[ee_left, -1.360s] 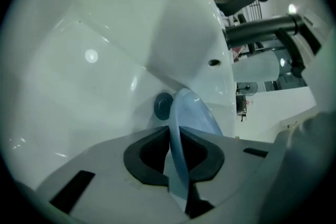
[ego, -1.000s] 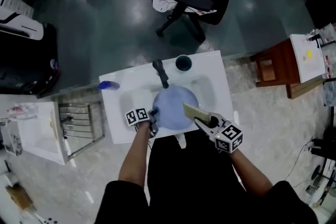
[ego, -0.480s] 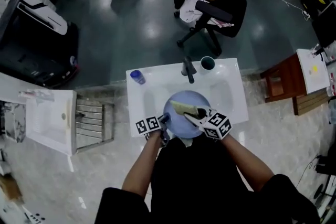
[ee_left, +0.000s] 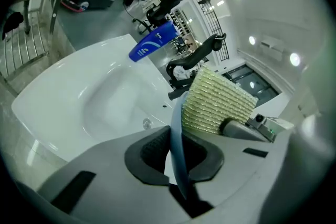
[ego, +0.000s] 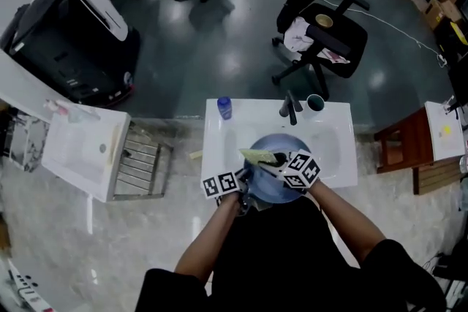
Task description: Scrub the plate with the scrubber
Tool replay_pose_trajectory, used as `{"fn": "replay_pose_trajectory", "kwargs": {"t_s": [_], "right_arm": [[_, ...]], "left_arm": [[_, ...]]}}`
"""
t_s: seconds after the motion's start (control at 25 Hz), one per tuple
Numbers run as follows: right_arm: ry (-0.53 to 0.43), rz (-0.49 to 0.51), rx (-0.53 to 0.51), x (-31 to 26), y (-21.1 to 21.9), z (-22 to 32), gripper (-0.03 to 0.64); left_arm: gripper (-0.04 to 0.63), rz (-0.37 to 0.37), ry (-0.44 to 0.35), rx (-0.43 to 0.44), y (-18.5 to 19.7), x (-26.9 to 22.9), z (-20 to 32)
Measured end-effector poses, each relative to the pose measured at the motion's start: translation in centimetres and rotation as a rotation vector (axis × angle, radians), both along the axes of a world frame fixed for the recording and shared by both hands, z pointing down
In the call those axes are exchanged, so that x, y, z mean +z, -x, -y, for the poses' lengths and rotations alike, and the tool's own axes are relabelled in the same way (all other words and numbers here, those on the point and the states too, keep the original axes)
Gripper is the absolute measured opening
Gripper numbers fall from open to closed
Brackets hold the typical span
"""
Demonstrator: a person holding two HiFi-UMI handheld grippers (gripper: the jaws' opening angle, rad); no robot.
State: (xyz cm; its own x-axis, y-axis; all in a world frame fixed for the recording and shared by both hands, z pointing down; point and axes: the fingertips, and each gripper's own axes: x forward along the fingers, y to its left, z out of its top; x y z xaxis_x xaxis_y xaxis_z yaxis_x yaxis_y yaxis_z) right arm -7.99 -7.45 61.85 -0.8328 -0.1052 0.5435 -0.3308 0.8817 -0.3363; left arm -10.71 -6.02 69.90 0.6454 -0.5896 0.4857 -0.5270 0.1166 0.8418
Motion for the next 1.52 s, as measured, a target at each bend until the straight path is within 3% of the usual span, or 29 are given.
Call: {"fn": "replay_pose_trajectory", "kwargs": {"t_s": [0.4,0.76,0.96,1.52], "right_arm": [[-0.094,-0.156,-0.107,2.0,1.4,0.2,0.066],[-0.127,-0.214,-0.006,3.1,0.2,2.9,0.064],[-0.191,-0.25,0.039,3.3,-0.2,3.8,0.064],[-0.303,-0.381,0.162,3.3,-2.9,6.6,0.064]], "left_arm": [[0.021,-0.017,0.008,-0.102,1.5,-0.7,-1.4],[0.025,0.021,-0.038,-0.034,-0.2,-2.2,-1.5],[0.028,0.026,-0.032,-0.033,-0.6,-2.2,-1.4],[0.035,-0.021,-0.005,-0.046,-0.9,-2.3,-1.5]]}}
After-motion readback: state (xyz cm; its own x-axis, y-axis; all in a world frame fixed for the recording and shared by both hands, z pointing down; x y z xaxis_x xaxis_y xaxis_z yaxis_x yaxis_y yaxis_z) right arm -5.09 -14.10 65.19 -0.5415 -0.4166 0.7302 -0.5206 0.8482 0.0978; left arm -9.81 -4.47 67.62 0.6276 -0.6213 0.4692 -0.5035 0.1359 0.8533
